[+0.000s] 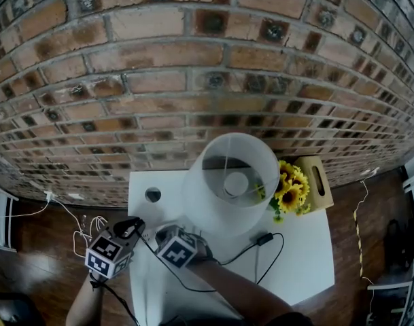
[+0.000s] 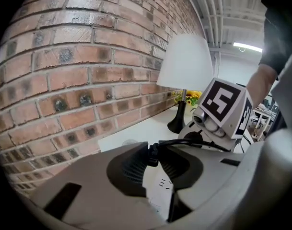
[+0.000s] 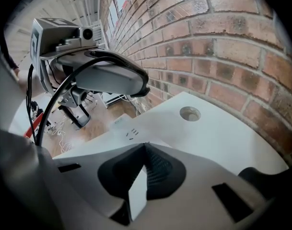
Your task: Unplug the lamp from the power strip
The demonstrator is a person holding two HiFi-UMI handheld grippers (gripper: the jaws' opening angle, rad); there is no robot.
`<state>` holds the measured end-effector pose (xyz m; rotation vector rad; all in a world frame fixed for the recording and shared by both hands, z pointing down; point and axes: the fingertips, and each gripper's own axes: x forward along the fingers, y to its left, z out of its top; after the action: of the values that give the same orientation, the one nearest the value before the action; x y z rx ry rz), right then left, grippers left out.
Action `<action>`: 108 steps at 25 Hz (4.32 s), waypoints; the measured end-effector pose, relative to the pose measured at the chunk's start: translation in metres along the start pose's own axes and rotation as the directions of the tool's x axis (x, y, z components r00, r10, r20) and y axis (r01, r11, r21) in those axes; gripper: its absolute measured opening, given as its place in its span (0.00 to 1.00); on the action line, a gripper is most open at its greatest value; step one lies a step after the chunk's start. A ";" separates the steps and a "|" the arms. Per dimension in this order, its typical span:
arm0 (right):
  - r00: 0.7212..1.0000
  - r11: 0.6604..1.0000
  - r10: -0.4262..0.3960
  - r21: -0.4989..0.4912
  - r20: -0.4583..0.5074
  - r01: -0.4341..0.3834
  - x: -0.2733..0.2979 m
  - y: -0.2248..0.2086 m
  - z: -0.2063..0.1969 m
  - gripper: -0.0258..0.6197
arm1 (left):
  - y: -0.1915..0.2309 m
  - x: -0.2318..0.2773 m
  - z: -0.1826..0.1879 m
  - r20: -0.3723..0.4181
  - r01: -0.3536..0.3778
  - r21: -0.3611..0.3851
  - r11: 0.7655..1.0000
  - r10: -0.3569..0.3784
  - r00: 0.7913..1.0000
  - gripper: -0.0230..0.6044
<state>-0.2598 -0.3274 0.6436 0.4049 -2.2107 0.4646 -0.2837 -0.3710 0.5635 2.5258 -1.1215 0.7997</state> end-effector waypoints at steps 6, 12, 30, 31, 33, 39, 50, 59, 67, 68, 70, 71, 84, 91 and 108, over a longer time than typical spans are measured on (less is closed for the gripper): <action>1.000 1.000 0.014 0.009 0.003 -0.014 -0.001 0.001 0.000 0.04 | 0.003 -0.001 -0.001 0.003 -0.029 -0.020 0.999 0.029 1.000 0.18; 1.000 1.000 0.016 0.023 0.026 -0.016 -0.004 -0.006 -0.008 0.04 | -0.003 -0.004 -0.002 0.001 -0.068 -0.075 0.995 0.068 0.998 0.18; 0.954 0.999 -0.033 0.041 0.297 0.022 -0.103 0.008 -0.004 0.04 | -0.039 -0.017 0.029 0.041 -0.108 -0.069 0.992 0.111 0.993 0.18; 0.952 0.999 -0.045 0.038 0.302 0.035 -0.108 0.006 -0.007 0.04 | -0.044 -0.015 0.031 0.041 -0.102 -0.063 0.993 0.105 0.994 0.18; 0.950 0.998 -0.064 0.040 0.307 0.054 -0.118 0.004 -0.013 0.04 | -0.054 -0.013 0.036 0.042 -0.091 -0.051 0.995 0.093 0.995 0.18; 0.940 0.993 -0.095 0.094 0.329 0.067 -0.147 0.000 -0.032 0.04 | -0.079 -0.004 0.044 0.032 -0.071 -0.020 0.997 0.071 0.997 0.19; 0.935 0.978 -0.171 0.167 0.310 0.124 -0.197 -0.018 -0.094 0.04 | -0.133 0.046 0.043 -0.042 -0.012 0.015 1.000 0.012 0.999 0.19; 0.930 0.969 -0.200 0.203 0.308 0.141 -0.222 -0.032 -0.127 0.04 | -0.155 0.087 0.032 -0.165 -0.014 0.042 0.999 0.021 0.986 0.19; 0.931 0.966 -0.188 0.228 0.312 0.118 -0.230 -0.045 -0.144 0.04 | -0.177 0.106 0.038 -0.259 -0.013 0.034 0.999 0.021 0.966 0.19; 0.931 0.967 -0.185 0.230 0.314 0.114 -0.231 -0.046 -0.145 0.04 | -0.178 0.109 0.037 -0.267 -0.015 0.032 0.999 0.023 0.964 0.19; 0.932 0.967 -0.178 0.233 0.317 0.106 -0.231 -0.049 -0.147 0.04 | -0.179 0.115 0.037 -0.277 -0.022 0.037 0.999 0.031 0.960 0.20; 0.932 0.967 -0.175 0.235 0.316 0.102 -0.231 -0.050 -0.149 0.04 | -0.180 0.117 0.036 -0.282 -0.023 0.041 0.999 0.034 0.959 0.20; 0.946 0.972 -0.122 0.231 0.301 0.052 -0.222 -0.059 -0.156 0.04 | -0.164 0.127 0.012 -0.358 -0.036 0.021 0.999 0.042 0.933 0.27; 0.944 0.976 -0.097 0.217 0.314 0.028 -0.218 -0.057 -0.150 0.04 | -0.159 0.119 0.004 -0.384 -0.064 0.041 0.997 0.075 0.920 0.30; 0.945 0.990 -0.008 0.138 0.326 -0.039 -0.211 -0.031 -0.135 0.04 | -0.165 0.084 0.002 -0.306 -0.110 -0.192 0.975 0.047 0.951 0.24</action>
<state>-0.0282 -0.2660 0.5650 0.5755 -2.5090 0.6035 -0.1135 -0.3125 0.6081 2.1151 -1.1406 0.9920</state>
